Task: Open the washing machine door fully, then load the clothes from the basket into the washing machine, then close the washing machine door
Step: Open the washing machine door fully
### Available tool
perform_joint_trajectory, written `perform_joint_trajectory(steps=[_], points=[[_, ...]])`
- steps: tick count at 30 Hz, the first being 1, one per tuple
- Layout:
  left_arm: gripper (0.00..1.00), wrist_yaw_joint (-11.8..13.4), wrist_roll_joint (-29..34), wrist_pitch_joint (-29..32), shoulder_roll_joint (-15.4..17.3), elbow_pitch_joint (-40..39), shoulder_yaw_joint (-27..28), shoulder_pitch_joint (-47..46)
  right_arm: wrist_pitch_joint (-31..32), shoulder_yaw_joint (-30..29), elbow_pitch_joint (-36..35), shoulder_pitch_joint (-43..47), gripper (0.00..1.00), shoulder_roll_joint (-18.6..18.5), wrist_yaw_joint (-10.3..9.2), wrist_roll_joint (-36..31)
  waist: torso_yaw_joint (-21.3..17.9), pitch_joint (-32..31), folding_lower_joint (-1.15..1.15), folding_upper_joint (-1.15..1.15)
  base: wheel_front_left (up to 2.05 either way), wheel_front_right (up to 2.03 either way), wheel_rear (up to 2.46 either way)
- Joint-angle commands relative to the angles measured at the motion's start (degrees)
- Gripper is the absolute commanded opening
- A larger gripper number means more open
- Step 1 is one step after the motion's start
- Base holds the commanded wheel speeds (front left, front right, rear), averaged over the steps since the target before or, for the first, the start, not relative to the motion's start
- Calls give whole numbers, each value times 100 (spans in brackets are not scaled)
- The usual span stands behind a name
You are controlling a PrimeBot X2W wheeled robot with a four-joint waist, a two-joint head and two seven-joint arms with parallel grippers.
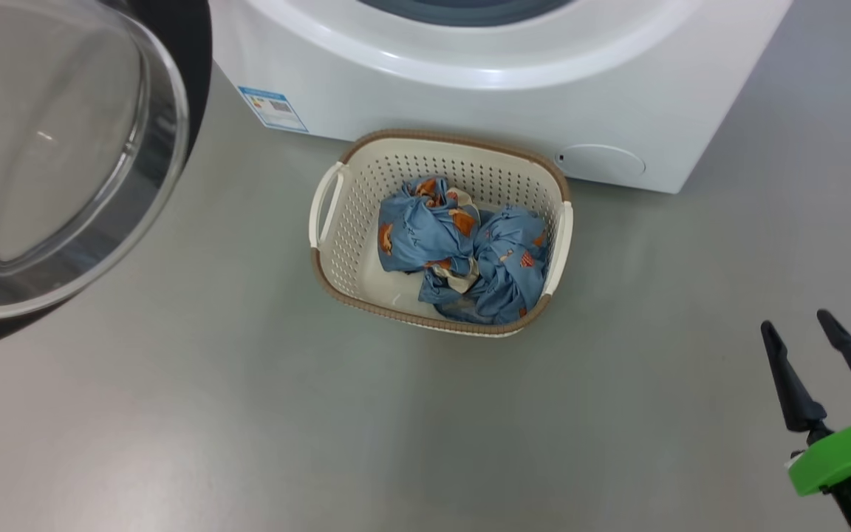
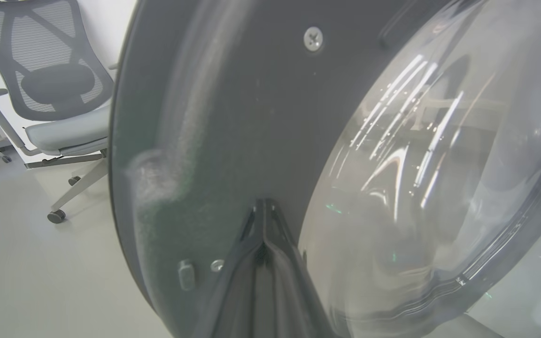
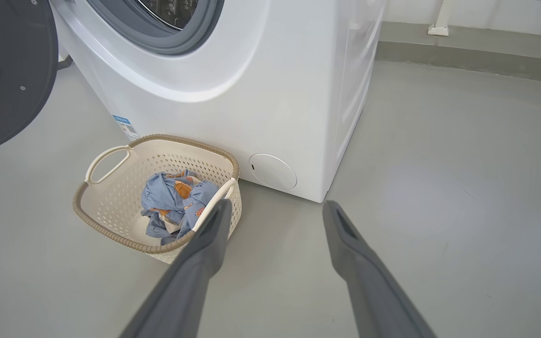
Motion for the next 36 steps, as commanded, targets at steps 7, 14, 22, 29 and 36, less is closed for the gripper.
perform_joint_trajectory(steps=[7,14,22,29,36], points=[[0,-61,181,-37,480,-29,349,-258,-77,89,-162,-135,100,-128,8,-81,-96,166,0,0,0,0,0],[0,-87,299,-37,459,34,492,-316,-77,91,-151,-170,100,-88,8,-89,-132,166,0,0,0,0,0],[0,-216,303,-37,312,-62,675,-184,-77,144,-123,-211,100,-13,8,-92,-164,5,0,0,0,0,0],[0,-365,319,-37,186,-227,769,82,-77,191,-70,-163,100,45,8,-57,-186,-247,0,0,0,0,0],[22,-499,234,-37,-14,-559,766,531,-77,231,-73,-86,100,171,8,-19,-243,-516,0,0,0,0,0]])
